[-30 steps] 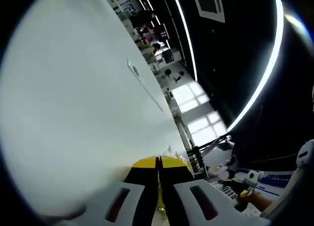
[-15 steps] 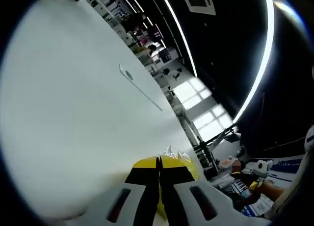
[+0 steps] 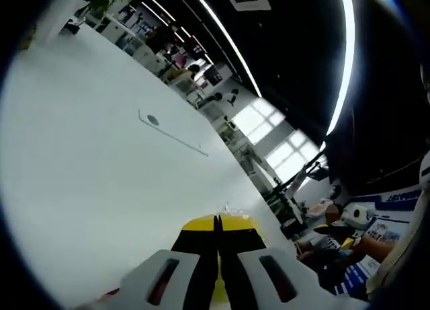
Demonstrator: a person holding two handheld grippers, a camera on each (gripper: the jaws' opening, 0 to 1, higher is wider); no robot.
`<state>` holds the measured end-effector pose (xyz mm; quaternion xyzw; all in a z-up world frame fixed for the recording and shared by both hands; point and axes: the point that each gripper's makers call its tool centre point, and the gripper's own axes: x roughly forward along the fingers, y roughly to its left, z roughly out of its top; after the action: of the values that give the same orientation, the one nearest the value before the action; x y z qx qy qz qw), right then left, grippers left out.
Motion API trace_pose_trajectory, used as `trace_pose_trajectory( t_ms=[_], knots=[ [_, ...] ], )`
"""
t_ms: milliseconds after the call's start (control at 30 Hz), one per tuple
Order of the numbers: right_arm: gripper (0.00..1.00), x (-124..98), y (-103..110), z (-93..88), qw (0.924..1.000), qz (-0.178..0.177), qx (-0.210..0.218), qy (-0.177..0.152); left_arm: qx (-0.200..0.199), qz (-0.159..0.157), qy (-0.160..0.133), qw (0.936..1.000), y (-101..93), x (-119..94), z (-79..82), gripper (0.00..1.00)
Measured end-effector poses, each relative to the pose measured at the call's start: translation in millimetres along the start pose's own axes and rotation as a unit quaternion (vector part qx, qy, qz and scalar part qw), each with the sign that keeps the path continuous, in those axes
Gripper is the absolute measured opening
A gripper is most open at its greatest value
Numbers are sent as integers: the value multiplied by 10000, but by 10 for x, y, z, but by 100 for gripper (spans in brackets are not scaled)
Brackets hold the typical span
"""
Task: Compare the silicone blocks by pressing each to a similar depth, holding the contact briefly, and releasing to observe deformation and rebound differences across the visible hardness samples.
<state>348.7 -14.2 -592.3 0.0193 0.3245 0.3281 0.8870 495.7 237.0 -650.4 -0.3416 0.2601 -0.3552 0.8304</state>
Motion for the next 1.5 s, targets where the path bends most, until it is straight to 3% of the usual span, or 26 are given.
trace_pose_trajectory(
  t_ms=[467, 1100, 1267, 1400, 1500],
  knots=[
    [64, -138, 117, 125, 9993, 83, -186, -316, 428, -162, -13, 9990, -470, -22, 91, 0],
    [66, -257, 254, 378, 9943, 302, -486, -904, 1091, -288, 271, 9932, -1109, -72, 179, 0],
    [67, -276, 301, 492, 9913, 465, -514, -1120, 1349, -337, 354, 9897, -1260, -114, 202, 0],
    [70, -323, 371, 636, 9855, 809, -322, -1458, 1451, -412, 386, 9878, -1403, -128, 220, 0],
    [71, -346, 367, 693, 9838, 932, -309, -1499, 1582, -524, 451, 9850, -1542, -133, 218, 0]
  ],
)
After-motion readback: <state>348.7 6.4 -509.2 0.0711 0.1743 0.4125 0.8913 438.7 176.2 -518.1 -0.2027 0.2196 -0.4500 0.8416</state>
